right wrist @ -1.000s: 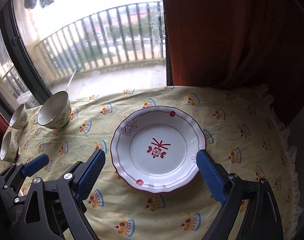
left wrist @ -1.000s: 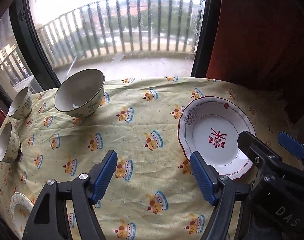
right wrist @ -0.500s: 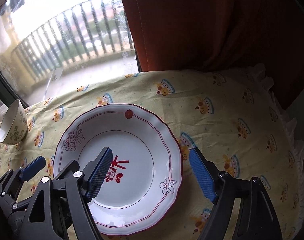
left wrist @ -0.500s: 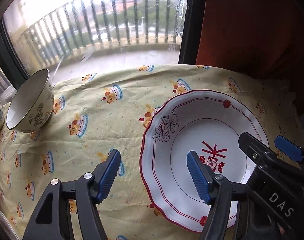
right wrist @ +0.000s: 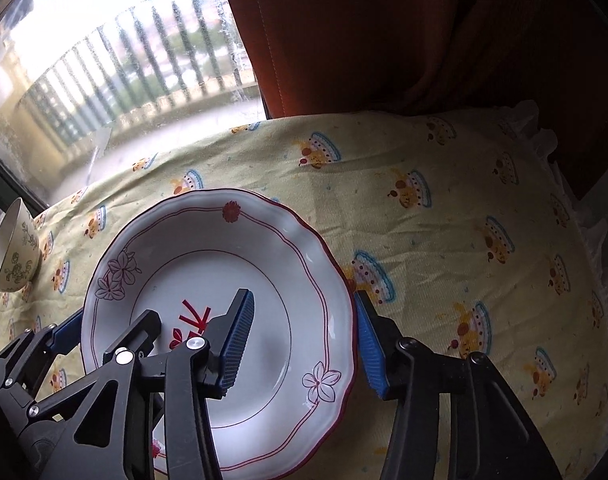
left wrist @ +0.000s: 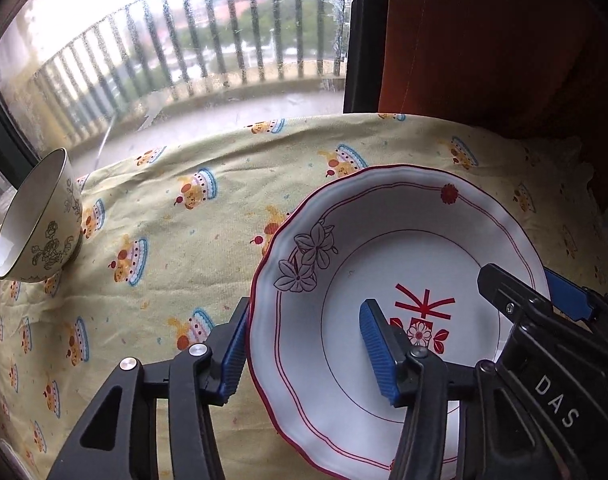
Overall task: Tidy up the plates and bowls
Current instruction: 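Grasp the red-rimmed dish rim with both grippers and lift it, then carry the red-rimmed dish with both grippers over the plate stack, then lower the red-rimmed dish onto the plate stack and open both grippers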
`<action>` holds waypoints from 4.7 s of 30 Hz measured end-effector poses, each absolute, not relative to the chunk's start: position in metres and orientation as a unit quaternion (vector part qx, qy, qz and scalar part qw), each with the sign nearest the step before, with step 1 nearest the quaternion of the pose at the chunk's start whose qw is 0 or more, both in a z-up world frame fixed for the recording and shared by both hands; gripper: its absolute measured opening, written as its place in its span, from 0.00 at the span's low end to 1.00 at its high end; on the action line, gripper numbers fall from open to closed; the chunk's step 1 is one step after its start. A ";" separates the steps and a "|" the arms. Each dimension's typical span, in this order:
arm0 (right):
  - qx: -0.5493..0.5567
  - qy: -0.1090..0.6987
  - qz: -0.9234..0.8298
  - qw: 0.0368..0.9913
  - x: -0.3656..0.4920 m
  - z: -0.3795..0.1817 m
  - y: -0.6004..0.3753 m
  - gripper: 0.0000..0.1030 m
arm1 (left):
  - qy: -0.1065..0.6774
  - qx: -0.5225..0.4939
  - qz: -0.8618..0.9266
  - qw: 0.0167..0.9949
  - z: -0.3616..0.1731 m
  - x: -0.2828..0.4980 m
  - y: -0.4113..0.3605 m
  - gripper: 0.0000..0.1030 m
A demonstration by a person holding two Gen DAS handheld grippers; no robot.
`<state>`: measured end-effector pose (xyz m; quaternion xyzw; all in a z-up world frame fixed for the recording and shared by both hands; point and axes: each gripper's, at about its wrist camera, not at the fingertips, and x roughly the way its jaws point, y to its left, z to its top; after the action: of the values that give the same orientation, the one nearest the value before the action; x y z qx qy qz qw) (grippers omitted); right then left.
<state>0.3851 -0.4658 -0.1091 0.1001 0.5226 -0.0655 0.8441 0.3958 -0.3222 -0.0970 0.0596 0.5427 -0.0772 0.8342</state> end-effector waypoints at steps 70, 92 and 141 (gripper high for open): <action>0.008 0.554 -0.010 0.832 0.248 -0.013 -0.214 0.50 | 0.546 -0.026 0.011 0.838 -0.007 0.245 -0.075 0.50; 0.004 0.575 0.000 0.818 0.197 -0.023 -0.083 0.50 | 0.574 -0.019 0.010 0.818 -0.025 0.184 0.049 0.50; 0.024 0.581 0.074 0.810 0.176 -0.043 -0.028 0.07 | 0.581 0.045 0.016 0.812 -0.047 0.161 0.076 0.54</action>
<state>0.1765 -0.0281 -0.0432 0.0242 0.5811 0.0735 0.8102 0.1606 0.0763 -0.0468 0.0451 0.5814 0.0157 0.8122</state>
